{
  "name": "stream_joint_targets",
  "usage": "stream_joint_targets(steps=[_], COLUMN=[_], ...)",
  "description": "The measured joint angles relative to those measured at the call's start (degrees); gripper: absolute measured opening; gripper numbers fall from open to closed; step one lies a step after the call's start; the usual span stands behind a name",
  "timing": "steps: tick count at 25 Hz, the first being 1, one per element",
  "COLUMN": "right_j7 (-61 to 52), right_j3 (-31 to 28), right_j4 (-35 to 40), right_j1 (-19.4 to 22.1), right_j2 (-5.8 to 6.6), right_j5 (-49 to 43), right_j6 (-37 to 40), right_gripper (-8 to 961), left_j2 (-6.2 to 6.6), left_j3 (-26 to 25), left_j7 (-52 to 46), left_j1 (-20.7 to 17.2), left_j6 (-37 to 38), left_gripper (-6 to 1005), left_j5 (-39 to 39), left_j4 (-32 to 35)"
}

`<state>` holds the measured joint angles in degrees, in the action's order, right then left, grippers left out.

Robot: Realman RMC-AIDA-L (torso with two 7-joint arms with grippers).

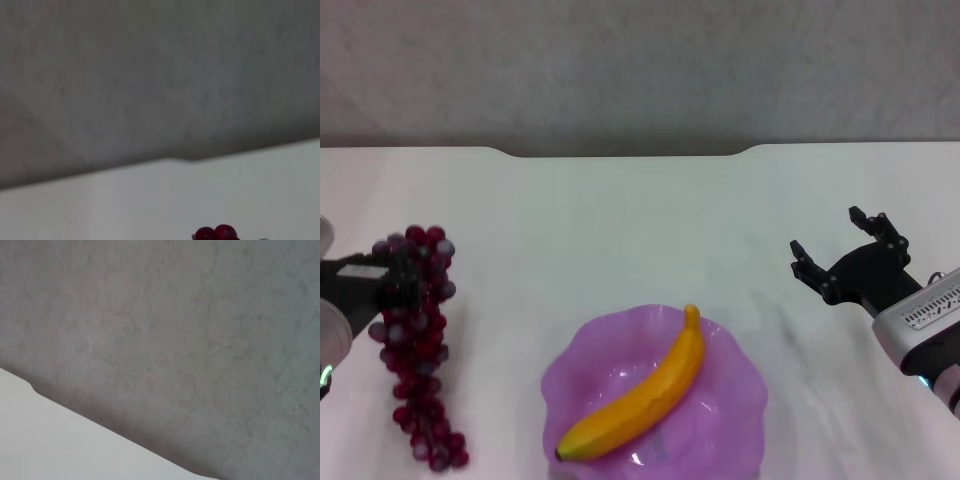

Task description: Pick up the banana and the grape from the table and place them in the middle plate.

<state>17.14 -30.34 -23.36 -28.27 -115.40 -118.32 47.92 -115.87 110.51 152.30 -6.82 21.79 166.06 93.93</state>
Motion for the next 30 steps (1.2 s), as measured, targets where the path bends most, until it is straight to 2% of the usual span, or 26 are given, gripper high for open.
stream_joint_targets(steps=[10,13,17,20,22,23,24,26,28,30], right_j7=[0.0,0.0,0.0,0.0,0.0,0.0,0.0,0.0,0.0,0.0], right_j3=[0.0,0.0,0.0,0.0,0.0,0.0,0.0,0.0,0.0,0.0], right_j4=[0.1,0.1,0.2,0.2,0.2,0.2,0.2,0.2,0.2,0.2], right_j1=[-0.1,-0.1,-0.4,-0.6,-0.7,-0.7,-0.7,-0.7,-0.7,-0.7], right_j2=[0.0,0.0,-0.01,-0.07,-0.07,-0.08,-0.08,-0.09,-0.09,-0.09], right_j5=[0.0,0.1,0.1,0.1,0.0,0.0,0.0,0.0,-0.1,-0.1], right_j6=[0.0,0.0,-0.5,-1.4,-1.5,-1.5,-1.5,-1.5,-1.5,-1.5], right_gripper=[880,879,879,879,879,880,880,880,880,880], left_j2=[0.68,2.14,5.08,6.86,7.38,7.38,7.04,6.24,4.19,1.4], left_j3=[-0.8,-0.5,-0.3,-0.8,-1.8,-1.8,-5.6,-8.6,-13.8,-19.0], left_j7=[-0.9,-2.6,-7.6,-13.9,-19.1,-19.1,-29.3,-35.3,-41.6,-46.1], left_j1=[-6.0,-7.0,-7.3,-7.3,-7.3,-7.3,-7.2,-6.8,-6.0,-4.9], left_j6=[-20.4,-27.5,-38.0,-45.3,-49.5,-49.5,-57.2,-62.9,-70.9,-77.3], left_gripper=[112,110,107,101,100,100,99,99,98,97], left_j5=[0.1,0.0,-1.4,-6.3,-11.0,-11.0,-20.1,-25.6,-32.8,-39.7], left_j4=[1.5,1.4,0.8,0.4,0.0,0.0,-1.6,-3.0,-5.1,-6.8])
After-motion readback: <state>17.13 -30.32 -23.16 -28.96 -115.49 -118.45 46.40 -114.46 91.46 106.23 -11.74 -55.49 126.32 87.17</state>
